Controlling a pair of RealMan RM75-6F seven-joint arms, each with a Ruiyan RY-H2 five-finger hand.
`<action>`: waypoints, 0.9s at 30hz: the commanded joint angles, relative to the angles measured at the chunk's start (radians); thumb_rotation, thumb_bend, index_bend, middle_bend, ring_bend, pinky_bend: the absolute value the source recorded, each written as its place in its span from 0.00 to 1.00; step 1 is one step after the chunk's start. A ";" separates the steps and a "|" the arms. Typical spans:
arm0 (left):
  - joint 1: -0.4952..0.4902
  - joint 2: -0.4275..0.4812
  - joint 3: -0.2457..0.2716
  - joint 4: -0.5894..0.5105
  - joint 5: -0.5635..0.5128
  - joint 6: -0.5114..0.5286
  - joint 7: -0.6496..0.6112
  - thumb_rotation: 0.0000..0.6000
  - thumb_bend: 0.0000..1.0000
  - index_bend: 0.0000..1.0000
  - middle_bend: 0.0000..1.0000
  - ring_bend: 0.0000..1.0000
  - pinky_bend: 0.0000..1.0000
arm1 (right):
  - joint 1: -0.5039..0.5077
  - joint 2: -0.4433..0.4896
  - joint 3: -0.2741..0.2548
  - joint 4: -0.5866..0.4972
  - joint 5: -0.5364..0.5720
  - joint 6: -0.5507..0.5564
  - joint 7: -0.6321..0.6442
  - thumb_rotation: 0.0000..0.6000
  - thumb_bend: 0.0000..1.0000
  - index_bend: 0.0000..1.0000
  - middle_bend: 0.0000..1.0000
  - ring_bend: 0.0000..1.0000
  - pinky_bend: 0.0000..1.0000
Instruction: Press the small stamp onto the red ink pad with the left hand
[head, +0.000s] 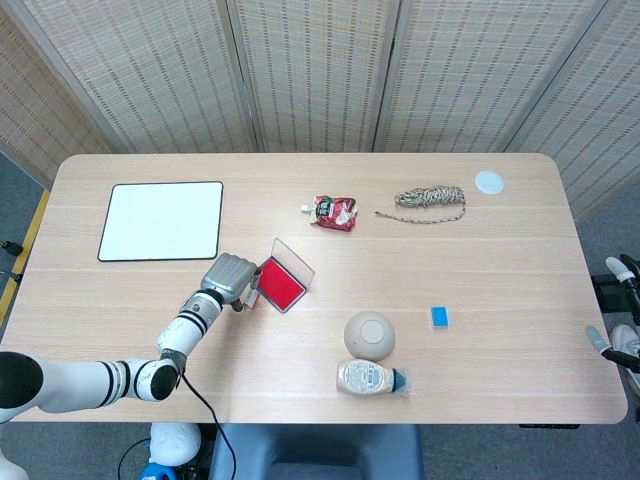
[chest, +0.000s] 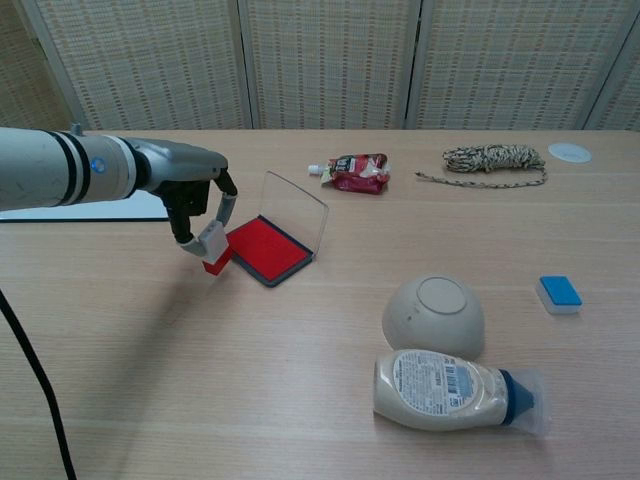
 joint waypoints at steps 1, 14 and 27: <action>0.007 -0.008 -0.007 0.014 0.001 -0.012 0.004 1.00 0.42 0.76 1.00 0.92 0.94 | 0.001 0.001 0.000 0.003 0.002 -0.003 0.004 1.00 0.29 0.00 0.00 0.00 0.00; 0.035 -0.025 -0.026 0.053 0.007 -0.040 0.025 1.00 0.41 0.75 1.00 0.92 0.94 | 0.004 0.001 0.002 0.005 0.008 -0.009 0.003 1.00 0.29 0.00 0.00 0.00 0.00; 0.045 -0.022 -0.035 0.056 -0.017 -0.060 0.056 1.00 0.41 0.68 1.00 0.91 0.94 | 0.003 0.000 0.002 0.003 0.010 -0.006 -0.001 1.00 0.29 0.00 0.00 0.00 0.00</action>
